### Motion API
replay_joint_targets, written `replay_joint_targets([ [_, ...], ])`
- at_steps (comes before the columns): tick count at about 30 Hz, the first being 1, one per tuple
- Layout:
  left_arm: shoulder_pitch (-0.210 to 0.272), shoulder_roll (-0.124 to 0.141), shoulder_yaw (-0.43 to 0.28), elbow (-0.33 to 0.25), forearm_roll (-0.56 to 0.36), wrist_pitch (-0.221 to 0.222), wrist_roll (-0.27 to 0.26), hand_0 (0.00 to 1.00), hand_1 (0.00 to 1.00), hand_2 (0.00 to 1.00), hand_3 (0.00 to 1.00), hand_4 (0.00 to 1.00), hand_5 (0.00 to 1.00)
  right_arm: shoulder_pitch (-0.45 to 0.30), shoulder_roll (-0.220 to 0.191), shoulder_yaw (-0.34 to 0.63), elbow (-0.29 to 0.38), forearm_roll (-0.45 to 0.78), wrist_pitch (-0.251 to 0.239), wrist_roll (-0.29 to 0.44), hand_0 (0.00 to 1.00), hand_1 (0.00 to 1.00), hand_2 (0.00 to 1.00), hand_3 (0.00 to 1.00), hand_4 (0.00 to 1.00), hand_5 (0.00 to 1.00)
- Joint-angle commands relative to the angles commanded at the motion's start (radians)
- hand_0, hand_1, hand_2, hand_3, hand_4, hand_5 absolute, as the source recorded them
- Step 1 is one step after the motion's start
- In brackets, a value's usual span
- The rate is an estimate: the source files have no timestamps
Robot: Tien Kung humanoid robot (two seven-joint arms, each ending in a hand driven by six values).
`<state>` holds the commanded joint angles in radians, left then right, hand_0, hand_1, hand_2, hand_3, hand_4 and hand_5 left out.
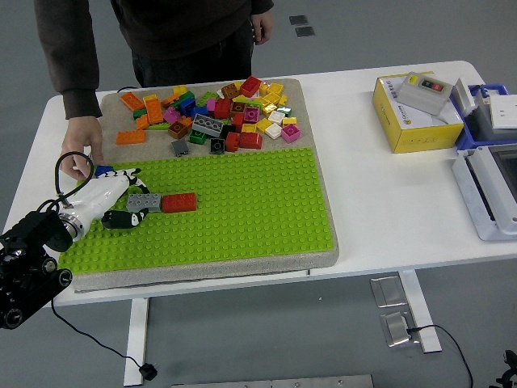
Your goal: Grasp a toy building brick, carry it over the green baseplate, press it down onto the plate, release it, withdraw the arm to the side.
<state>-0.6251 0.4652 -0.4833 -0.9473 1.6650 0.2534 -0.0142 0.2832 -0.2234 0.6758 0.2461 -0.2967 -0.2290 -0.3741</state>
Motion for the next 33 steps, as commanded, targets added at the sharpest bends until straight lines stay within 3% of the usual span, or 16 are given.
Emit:
replay_joint_targets([
  [14,0.002,0.001,0.0,-0.019,-0.013,-0.022,0.031,0.998,0.998,0.998,0.602,0.608,0.227,-0.001,-0.002,0.001,-0.001,0.001,0.001,0.003,0.64,0.627,0.665,0.753,0.568,0.998],
  [33,-0.006,-0.009,0.007,-0.037,-0.019,-0.012,0.012,0.998,0.998,0.998,0.602,0.617,0.238,0.0,-0.001,0.003,-0.001,-0.004,0.002,0.003,0.64,0.626,0.664,0.753,0.569,0.998],
])
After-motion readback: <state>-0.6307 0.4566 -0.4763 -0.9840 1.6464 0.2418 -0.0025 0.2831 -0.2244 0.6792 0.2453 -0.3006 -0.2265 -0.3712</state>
